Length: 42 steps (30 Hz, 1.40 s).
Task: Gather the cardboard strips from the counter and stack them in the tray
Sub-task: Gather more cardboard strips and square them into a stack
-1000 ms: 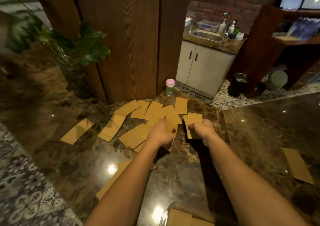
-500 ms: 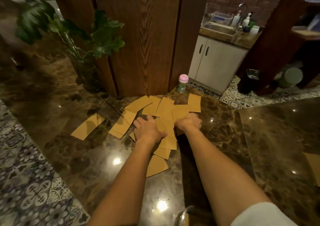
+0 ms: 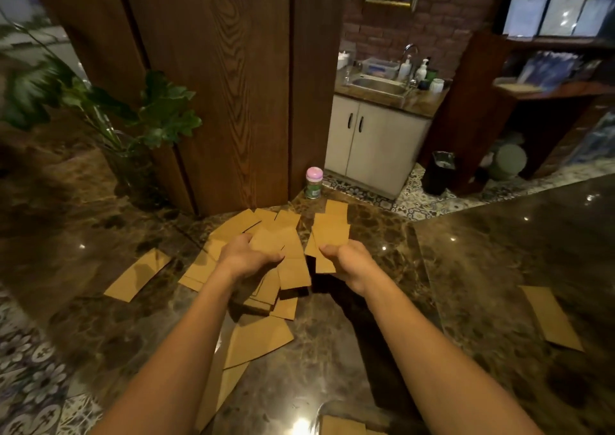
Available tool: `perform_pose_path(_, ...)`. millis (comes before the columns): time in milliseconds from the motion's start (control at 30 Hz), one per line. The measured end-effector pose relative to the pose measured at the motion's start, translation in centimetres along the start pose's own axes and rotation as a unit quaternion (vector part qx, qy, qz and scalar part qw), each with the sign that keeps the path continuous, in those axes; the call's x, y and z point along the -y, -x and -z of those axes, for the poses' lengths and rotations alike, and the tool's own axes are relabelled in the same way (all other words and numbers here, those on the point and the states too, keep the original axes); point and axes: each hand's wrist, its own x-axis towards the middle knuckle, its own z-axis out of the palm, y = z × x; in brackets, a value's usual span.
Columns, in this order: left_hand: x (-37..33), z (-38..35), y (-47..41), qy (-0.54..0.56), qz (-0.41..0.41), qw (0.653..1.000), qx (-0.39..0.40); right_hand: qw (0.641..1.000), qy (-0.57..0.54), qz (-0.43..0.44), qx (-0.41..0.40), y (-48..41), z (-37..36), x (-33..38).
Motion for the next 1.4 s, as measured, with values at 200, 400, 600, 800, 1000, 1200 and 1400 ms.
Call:
perform_pose_path(200,-2.9,-1.4,4.1,0.209,-0.054,0.972,0.098,0.99,-0.008,0.067,0.125,4.7,0.6,-0.1)
perform_pose_path(400,-5.3,-3.4,7.9,0.247,-0.133,0.949,0.146,0.982,-0.095,0.118,0.113,8.4,2.9,-0.1)
perform_pose_path(600,-6.8,-6.2,11.4,0.262,-0.167,0.934,0.176,0.972,-0.139,0.153,0.113,12.2,5.9,-0.4)
perform_pose_path(800,-8.2,-8.1,14.4,0.376,-0.087,0.879,0.279,0.965,-0.147,0.164,0.144,14.9,8.7,0.0)
perform_pose_path(1000,-9.4,-10.0,16.0,0.3,-0.154,0.911,0.24,0.957,-0.209,0.158,0.127,15.6,10.8,-0.8)
perform_pose_path(1200,-9.9,-10.0,16.9,0.412,-0.091,0.826,0.372,0.951,-0.209,0.177,0.145,16.1,13.3,-1.3)
perform_pose_path(1400,-9.9,-10.7,16.9,0.507,-0.015,0.747,0.43,0.946,-0.248,0.163,0.128,15.8,14.4,-1.7)
